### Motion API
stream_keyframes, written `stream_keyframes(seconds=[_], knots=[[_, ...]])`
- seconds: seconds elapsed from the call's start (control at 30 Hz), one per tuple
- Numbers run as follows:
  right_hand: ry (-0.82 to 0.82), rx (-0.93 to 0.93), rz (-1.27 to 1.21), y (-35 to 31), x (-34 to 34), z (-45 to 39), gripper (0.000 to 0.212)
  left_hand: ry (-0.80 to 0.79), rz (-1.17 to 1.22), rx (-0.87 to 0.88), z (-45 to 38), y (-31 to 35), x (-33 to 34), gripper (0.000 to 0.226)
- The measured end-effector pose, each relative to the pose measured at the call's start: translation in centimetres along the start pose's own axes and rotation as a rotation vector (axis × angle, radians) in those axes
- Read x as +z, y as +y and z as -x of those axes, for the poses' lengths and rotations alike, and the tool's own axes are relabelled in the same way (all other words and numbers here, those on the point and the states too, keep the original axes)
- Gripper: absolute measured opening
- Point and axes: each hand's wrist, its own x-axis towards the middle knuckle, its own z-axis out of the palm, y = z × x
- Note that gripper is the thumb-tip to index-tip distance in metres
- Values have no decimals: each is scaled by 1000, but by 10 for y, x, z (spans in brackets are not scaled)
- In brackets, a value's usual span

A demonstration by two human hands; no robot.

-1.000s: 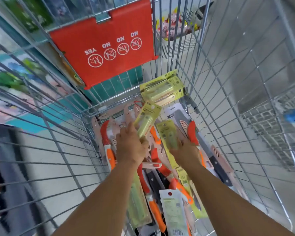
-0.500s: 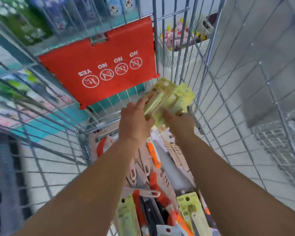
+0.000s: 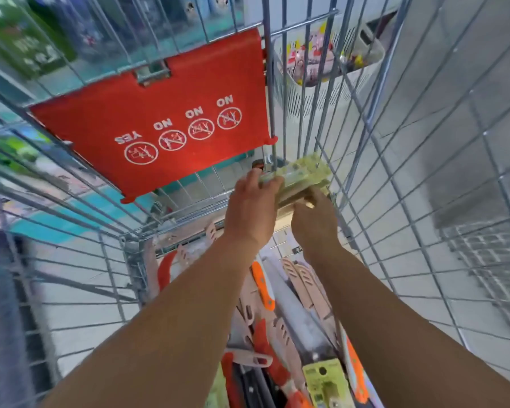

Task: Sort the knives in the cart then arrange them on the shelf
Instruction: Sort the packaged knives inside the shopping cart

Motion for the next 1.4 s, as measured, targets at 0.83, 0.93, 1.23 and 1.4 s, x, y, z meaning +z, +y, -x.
stream_keyframes(seconds=[0.83,0.93,1.23,1.4], knots=[[-214,-216,727,115,-45,128,71,-289,8,-7,187,19,30,61],[-233,-172,758,139,-53,153,75,-320,16,6,224,22,42,64],[-391,-178,1028,162,-74,176,64,-395,-33,27,268,33,48,41],[-398,-99,880,163,-82,173,57,-431,-12,-32,286,42,39,50]])
